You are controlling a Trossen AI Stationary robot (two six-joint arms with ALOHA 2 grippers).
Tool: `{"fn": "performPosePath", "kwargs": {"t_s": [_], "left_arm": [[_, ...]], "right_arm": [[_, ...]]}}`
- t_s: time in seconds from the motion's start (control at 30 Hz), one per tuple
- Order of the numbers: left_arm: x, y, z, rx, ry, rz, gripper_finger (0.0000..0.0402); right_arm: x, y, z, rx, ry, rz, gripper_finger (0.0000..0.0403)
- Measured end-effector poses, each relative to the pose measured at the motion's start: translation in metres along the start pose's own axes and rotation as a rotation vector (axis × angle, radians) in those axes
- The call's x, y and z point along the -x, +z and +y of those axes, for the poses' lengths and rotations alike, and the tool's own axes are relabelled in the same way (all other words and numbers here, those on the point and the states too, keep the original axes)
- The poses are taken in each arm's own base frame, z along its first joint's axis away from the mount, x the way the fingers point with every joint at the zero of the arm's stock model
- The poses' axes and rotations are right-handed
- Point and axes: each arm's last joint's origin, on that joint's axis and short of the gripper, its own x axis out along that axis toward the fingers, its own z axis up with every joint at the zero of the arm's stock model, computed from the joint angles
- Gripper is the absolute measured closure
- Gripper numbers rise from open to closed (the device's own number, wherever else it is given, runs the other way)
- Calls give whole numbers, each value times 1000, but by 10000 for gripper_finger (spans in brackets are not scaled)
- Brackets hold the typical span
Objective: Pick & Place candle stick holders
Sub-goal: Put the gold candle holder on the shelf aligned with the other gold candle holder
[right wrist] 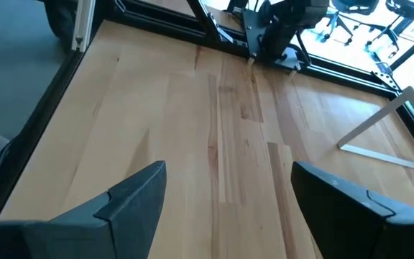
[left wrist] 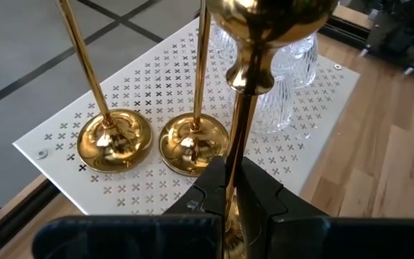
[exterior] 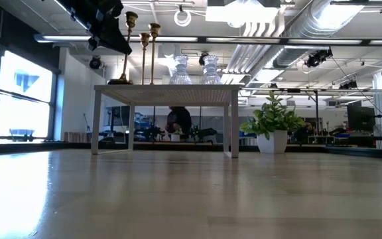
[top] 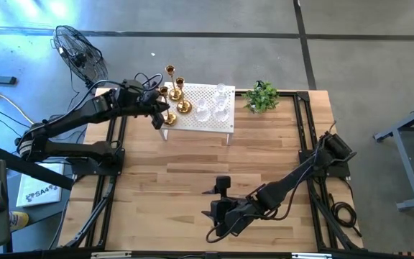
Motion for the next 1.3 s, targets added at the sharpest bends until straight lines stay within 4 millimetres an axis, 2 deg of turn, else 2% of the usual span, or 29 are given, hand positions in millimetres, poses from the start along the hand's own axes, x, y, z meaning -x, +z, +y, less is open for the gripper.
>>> {"fn": "performPosePath", "kwargs": {"t_s": [1.3], "left_arm": [[0,0,0,-33,-7,1,394]], "right_arm": [[0,2,0,10,15,-13,111]]}}
